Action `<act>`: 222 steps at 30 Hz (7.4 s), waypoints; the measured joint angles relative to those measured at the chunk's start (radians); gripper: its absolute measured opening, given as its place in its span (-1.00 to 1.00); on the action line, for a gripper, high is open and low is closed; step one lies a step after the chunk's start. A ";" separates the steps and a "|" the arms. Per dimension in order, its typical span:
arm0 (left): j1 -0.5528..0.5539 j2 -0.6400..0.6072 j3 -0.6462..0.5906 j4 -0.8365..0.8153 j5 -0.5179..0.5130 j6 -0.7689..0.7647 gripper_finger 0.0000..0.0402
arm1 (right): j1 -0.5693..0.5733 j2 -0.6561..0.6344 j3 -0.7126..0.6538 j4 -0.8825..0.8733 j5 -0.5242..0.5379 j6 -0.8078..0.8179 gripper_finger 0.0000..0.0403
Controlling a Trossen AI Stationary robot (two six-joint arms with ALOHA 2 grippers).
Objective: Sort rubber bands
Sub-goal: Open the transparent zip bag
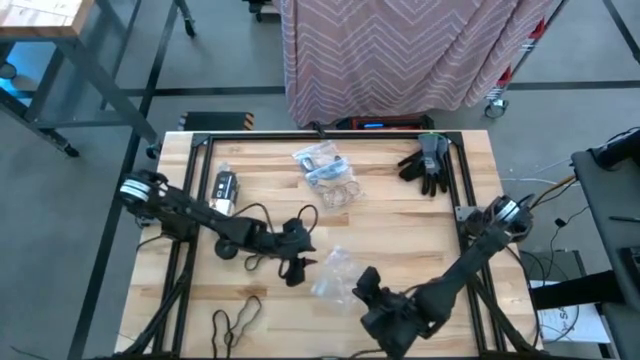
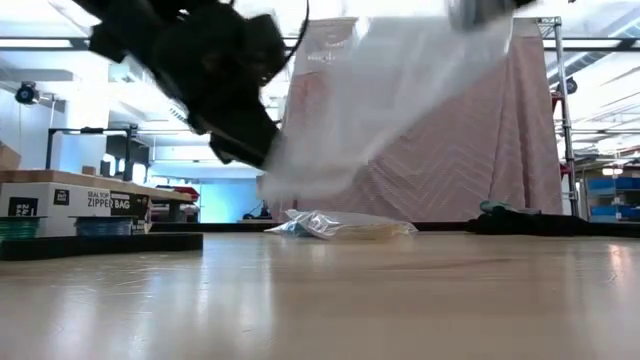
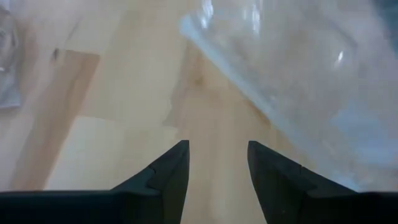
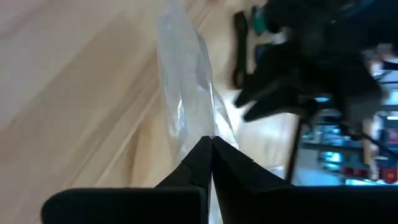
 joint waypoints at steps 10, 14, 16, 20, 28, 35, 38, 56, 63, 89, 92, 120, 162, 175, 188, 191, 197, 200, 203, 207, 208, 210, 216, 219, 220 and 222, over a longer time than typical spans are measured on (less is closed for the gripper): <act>-0.177 -0.051 -0.261 0.631 -0.190 0.129 -0.42 | 0.012 -0.012 0.112 0.004 0.065 0.191 -1.00; -0.230 -0.048 -0.282 0.779 -0.219 0.212 -0.43 | 0.008 -0.030 0.145 0.012 0.066 0.251 -1.00; -0.246 -0.048 -0.277 0.805 -0.221 0.239 -0.43 | 0.007 -0.034 0.163 0.009 0.088 0.274 -1.00; -0.272 -0.049 -0.250 0.826 -0.221 0.279 -0.43 | 0.017 -0.034 0.214 0.012 0.121 0.267 -1.00; -0.291 -0.066 -0.243 0.965 -0.221 0.269 -0.44 | 0.074 -0.034 0.305 0.012 0.214 0.146 -1.00; -0.291 -0.081 -0.250 1.014 -0.211 0.202 -0.44 | 0.111 -0.035 0.322 0.012 0.297 0.096 -1.00; -0.291 -0.072 -0.237 1.014 -0.174 0.181 -0.44 | 0.110 -0.035 0.322 0.012 0.302 0.096 -1.00; -0.291 -0.033 -0.197 1.175 -0.011 0.184 -0.44 | 0.098 -0.034 0.319 0.143 0.272 -0.035 -1.00; -0.287 0.009 -0.170 1.173 -0.002 0.213 -0.44 | 0.071 0.007 0.316 0.183 0.227 -0.087 -1.00; -0.306 0.000 -0.149 1.107 0.093 0.376 -0.03 | 0.088 0.024 0.315 0.327 0.379 -0.252 -1.00; -0.307 0.000 -0.137 1.120 0.073 0.412 -0.07 | 0.090 0.024 0.315 0.328 0.379 -0.249 -1.00; -0.412 -0.030 -0.139 1.067 -0.196 1.116 0.11 | 0.072 0.019 0.315 0.326 0.374 -0.072 -1.00; -0.415 -0.030 -0.138 0.984 -0.326 0.957 -1.00 | -0.002 0.018 0.229 0.016 0.099 0.295 -0.21; -0.410 -0.031 -0.138 0.636 -0.359 0.578 -1.00 | -0.159 0.032 -0.141 0.596 -0.181 0.301 -0.19; -0.398 -0.031 -0.138 0.418 -0.378 0.301 -1.00 | -0.217 0.254 -0.096 0.702 -0.361 0.334 -0.06; -0.397 -0.031 -0.139 0.387 -0.378 0.248 -1.00 | -0.215 0.261 -0.061 0.679 -0.361 0.282 0.03; -0.397 -0.031 -0.139 0.377 -0.378 0.242 -1.00 | -0.215 0.211 -0.024 0.590 -0.357 0.227 0.18; -0.397 -0.031 -0.139 0.378 -0.378 0.242 -1.00 | -0.215 0.186 -0.024 0.571 -0.356 0.226 0.21; -0.397 -0.031 -0.139 0.378 -0.378 0.242 -1.00 | -0.215 0.183 -0.025 0.564 -0.357 0.218 0.23; -0.395 -0.031 -0.139 0.378 -0.378 0.249 -1.00 | -0.216 0.182 -0.030 0.565 -0.357 0.219 0.23; -0.394 -0.030 -0.139 0.377 -0.378 0.256 -1.00 | -0.218 0.182 -0.035 0.567 -0.357 0.219 0.23; -0.391 -0.030 -0.139 0.363 -0.378 0.261 -1.00 | -0.224 0.195 -0.038 0.585 -0.357 0.220 0.23; -0.359 -0.030 -0.139 0.237 -0.377 0.104 -0.97 | -0.257 0.253 -0.039 0.619 -0.356 0.224 0.23; -0.343 -0.030 -0.139 0.139 -0.350 0.005 -0.90 | -0.269 0.263 -0.040 0.628 -0.358 0.239 0.23; -0.336 -0.029 -0.139 0.107 -0.339 -0.026 -0.88 | -0.273 0.263 -0.040 0.636 -0.364 0.252 0.23; -0.321 -0.016 -0.139 0.076 -0.315 -0.070 -0.82 | -0.280 0.263 -0.038 0.638 -0.389 0.255 0.23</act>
